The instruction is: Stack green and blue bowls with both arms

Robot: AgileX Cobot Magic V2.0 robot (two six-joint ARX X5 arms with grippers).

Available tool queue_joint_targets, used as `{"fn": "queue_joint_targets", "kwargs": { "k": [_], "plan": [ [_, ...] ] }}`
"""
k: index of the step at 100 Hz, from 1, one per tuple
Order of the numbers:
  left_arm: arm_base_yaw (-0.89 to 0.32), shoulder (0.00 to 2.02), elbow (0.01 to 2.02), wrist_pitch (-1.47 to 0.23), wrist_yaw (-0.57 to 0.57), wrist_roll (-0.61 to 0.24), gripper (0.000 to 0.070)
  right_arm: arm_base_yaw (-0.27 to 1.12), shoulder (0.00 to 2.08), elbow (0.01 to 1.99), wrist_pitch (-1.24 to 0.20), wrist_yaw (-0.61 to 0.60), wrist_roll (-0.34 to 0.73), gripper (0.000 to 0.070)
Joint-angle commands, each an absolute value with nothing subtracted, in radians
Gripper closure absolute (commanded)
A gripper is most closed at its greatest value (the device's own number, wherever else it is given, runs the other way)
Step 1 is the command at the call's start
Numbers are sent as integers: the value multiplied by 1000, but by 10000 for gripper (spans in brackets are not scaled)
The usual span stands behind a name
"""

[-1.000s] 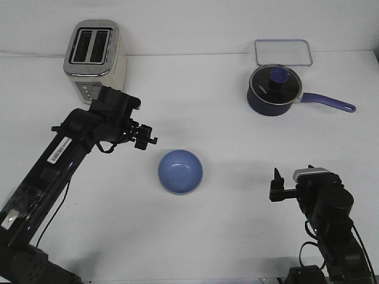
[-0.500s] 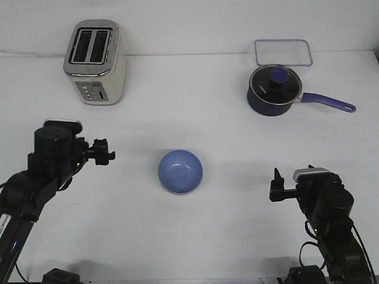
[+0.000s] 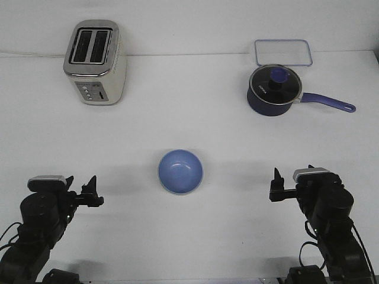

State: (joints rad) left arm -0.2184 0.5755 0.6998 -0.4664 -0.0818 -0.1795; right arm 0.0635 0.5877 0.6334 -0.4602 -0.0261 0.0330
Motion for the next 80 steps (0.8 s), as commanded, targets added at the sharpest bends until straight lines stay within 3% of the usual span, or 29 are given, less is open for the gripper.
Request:
{"fn": "queue_joint_targets", "kwargs": {
  "k": [1,46,53,56,68,71,73,80],
  "plan": [
    [-220,561,715,-447,-86,-193,269,64,590,645,-449,-25,29,46],
    [-220,528,715,-449,-86,-185,280,64,590,645,-449,-25,29,59],
    [-220,528,715,-450,-86,-185,298,64,590,645,-449,-25,29,172],
    [-220,528,715,-450,-86,-185,338,64,590,645,-449,-25,29,240],
    [-220,528,715,-453,-86,-185,678,64,590,645,-449,-25,29,587],
    [-220,528,715,-454,-86,-185,700,64,590,645,-449,-26,29,668],
    [-220,528,715,-455,-86,-185,690,64,590,645,-449,-25,29,700],
    [-220,528,715,-456,-86,-185,692,64,590,645,-449,-25,29,700]
  ]
}}
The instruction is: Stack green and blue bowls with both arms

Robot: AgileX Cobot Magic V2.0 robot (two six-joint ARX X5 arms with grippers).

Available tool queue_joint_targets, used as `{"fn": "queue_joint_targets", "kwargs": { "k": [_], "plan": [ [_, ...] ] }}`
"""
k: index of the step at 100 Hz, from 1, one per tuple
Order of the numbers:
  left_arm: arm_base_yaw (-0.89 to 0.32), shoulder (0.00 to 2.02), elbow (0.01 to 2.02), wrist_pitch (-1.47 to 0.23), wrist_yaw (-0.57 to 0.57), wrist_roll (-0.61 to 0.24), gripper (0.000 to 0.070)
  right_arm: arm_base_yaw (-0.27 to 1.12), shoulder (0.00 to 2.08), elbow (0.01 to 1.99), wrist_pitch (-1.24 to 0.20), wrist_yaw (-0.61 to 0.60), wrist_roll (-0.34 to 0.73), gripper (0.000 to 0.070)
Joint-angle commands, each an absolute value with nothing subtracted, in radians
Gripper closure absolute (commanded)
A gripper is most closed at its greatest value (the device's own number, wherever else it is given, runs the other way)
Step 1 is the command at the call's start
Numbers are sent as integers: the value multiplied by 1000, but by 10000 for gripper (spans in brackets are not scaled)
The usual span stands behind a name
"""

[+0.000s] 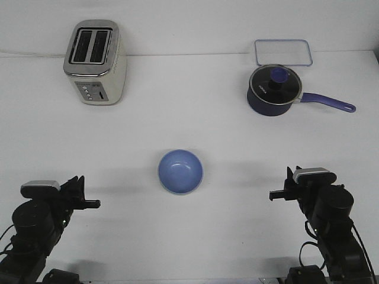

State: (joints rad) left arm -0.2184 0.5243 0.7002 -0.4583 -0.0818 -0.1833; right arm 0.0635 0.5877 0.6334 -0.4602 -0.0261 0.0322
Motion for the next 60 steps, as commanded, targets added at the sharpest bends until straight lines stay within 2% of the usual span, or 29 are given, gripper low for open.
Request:
{"fn": "queue_joint_targets", "kwargs": {
  "k": [1,60],
  "plan": [
    [-220,528,715,-456,-86,-185,692,64,590,645,-449,-26,29,700],
    [-220,527,716,-439,-86,-185,690,64,590,645,-449,-25,29,700]
  ]
}}
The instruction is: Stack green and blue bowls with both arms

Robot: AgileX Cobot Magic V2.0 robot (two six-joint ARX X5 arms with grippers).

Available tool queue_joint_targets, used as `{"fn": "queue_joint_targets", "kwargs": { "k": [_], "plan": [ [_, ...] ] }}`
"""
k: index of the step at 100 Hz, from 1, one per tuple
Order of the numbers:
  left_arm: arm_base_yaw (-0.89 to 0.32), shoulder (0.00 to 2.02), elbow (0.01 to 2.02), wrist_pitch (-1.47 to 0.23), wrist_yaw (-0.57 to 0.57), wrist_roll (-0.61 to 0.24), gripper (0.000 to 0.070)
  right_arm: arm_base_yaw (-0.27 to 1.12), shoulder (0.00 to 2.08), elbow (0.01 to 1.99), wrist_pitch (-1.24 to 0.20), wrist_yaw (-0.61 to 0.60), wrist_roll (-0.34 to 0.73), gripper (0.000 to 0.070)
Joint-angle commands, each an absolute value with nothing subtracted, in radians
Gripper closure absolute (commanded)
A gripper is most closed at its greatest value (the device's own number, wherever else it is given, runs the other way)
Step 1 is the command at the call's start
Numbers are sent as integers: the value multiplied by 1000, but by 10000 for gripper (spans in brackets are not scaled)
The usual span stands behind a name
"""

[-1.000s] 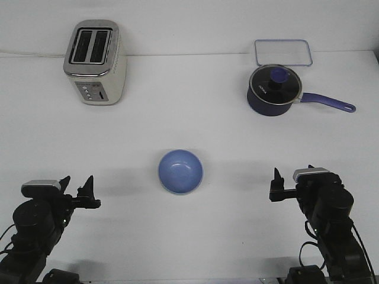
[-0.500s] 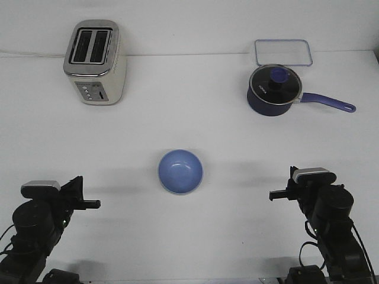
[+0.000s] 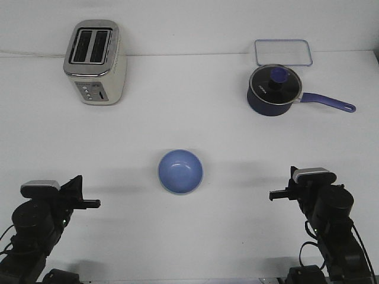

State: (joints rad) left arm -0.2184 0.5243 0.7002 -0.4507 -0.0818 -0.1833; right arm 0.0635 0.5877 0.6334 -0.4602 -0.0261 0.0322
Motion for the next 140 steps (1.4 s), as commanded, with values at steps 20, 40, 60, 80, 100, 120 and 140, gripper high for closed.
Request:
{"fn": "queue_joint_targets", "kwargs": {
  "k": [20,40,60,80,100,120,140],
  "plan": [
    [-220,527,716,-439,-86,-185,690,64,590,645,-449,-25,29,700],
    [-220,527,716,-439,-86,-185,690,64,590,645,-449,-25,29,700],
    [-220,527,716,-439,-86,-185,690,64,590,645,-449,-25,29,700],
    [-220,514,716,-430,-88,-120,690,64,590,645,-449,-25,29,700],
    [-219,456,662,-286,-88,-56,689,64,590,645,-449,-25,29,700],
    [-189,324,445,-29,-88,-38,689,64,590,645,-449,-25,29,700],
    [-148,179,231,104,-87,-39,689,64,590,645,-449,-25,29,700]
  ]
}}
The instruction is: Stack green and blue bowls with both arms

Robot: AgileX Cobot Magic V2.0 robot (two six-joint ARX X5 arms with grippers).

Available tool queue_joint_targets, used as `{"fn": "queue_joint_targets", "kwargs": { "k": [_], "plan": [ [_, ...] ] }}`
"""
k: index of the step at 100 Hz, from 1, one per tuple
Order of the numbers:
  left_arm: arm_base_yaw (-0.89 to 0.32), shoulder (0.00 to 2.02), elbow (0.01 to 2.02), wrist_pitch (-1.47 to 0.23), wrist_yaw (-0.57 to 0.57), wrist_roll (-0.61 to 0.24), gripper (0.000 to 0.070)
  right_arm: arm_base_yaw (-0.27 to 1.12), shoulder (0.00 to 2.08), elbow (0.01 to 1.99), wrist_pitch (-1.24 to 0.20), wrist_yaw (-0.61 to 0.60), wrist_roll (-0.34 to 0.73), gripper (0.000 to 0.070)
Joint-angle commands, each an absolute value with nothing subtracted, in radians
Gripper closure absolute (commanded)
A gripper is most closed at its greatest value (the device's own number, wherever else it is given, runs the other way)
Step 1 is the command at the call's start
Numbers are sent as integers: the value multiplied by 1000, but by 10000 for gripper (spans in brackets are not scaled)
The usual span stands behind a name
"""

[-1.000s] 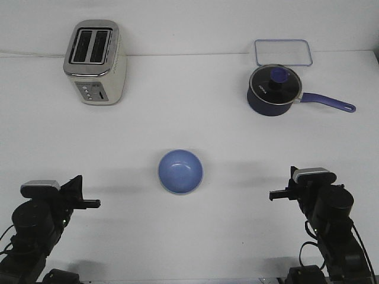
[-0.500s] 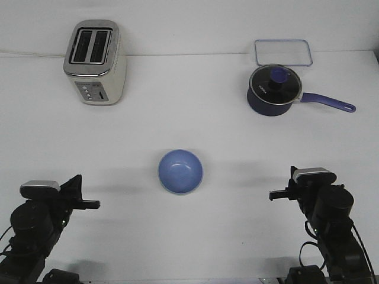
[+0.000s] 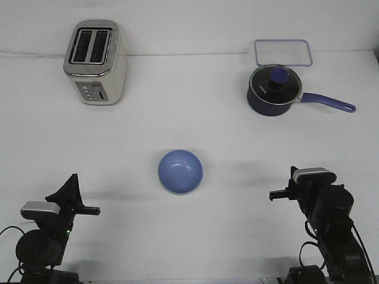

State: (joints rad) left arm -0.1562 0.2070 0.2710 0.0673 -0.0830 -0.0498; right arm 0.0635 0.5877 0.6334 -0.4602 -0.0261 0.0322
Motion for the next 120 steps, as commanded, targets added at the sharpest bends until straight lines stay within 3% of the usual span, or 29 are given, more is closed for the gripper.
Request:
{"fn": "queue_joint_targets", "kwargs": {
  "k": [1,32,120],
  "plan": [
    [-146,172,222,108,-88,-40,689,64,590,645,-449,-25,29,700],
    [-101,1,69,115,-87,-42,689,64,590,645,-449,-25,29,700],
    [-89,3,14,182,-86,-45,689,64,590,645,-448,-25,29,700]
  ]
}}
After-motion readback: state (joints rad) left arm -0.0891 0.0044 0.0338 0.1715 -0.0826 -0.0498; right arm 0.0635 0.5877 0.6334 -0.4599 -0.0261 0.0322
